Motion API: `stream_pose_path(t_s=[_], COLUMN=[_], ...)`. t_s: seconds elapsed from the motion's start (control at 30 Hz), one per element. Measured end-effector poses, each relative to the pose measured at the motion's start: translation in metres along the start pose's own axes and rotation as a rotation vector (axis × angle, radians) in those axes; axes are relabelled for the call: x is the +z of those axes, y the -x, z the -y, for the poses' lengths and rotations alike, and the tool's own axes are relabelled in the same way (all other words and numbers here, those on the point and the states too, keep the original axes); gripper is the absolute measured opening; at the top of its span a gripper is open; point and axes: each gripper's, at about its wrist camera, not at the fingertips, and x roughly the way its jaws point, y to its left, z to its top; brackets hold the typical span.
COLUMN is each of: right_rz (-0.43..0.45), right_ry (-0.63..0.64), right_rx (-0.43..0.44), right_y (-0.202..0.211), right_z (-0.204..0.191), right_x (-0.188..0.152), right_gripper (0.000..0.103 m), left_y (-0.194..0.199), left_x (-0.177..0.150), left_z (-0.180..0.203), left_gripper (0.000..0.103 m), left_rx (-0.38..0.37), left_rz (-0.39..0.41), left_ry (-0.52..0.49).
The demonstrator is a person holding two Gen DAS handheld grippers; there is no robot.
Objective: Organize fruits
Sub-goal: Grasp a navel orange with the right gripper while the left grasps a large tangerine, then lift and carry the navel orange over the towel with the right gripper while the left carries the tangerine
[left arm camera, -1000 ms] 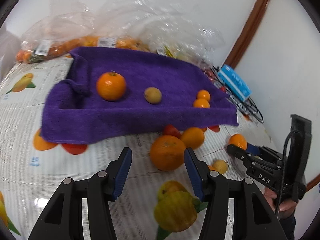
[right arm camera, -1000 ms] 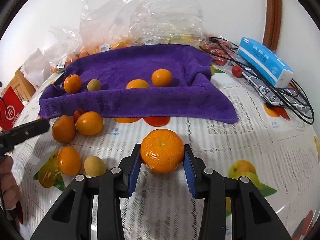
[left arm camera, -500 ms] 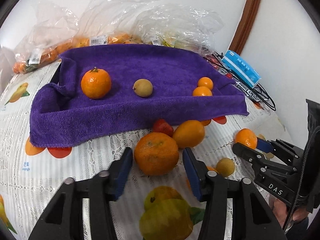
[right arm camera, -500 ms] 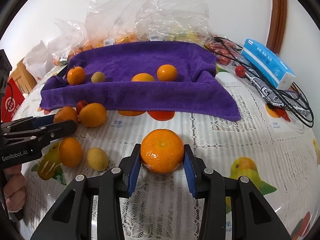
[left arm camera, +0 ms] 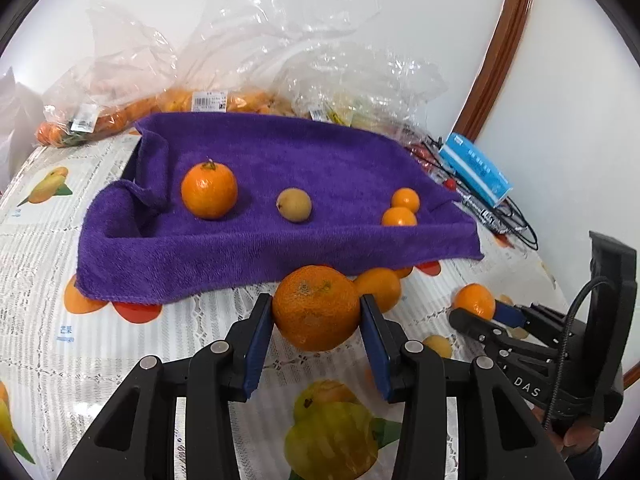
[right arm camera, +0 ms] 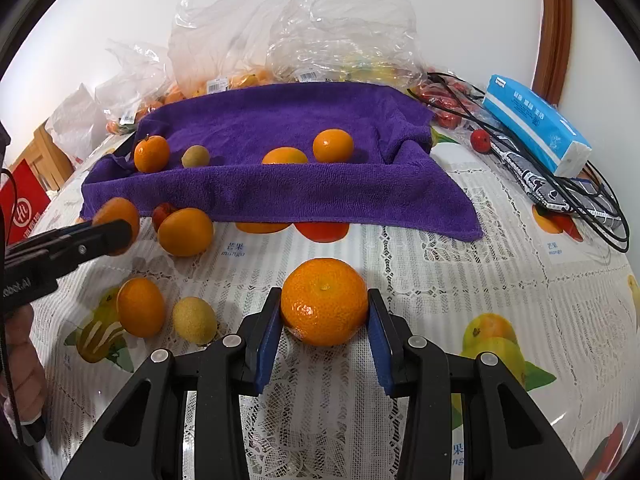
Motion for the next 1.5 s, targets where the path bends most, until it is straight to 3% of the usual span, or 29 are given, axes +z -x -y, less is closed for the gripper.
stream_pose_path(t_s=[0.6,1.1,1.5], right_rz=[0.083,0.181,0.23], right_ry=[0.002,-0.03,-0.035], right_rx=[0.027,0.062,0.052], right_y=[0.028,0.048,0.044], right_z=[-0.007,-0.014,-0.012], right_x=[0.014,0.066,0.104], right_gripper=[0.04,0.04,0.04], left_y=[0.035,0.051,0.045], left_x=[0.018,0.05,0.081], left_z=[-0.005,-0.01,-0.008], left_gripper=[0.041,0.041,0.041], left_rx=[0.021,0.075,0.07], left_rz=[0.094,0.158,0.201], left_ry=[0.02,0.039,0.052])
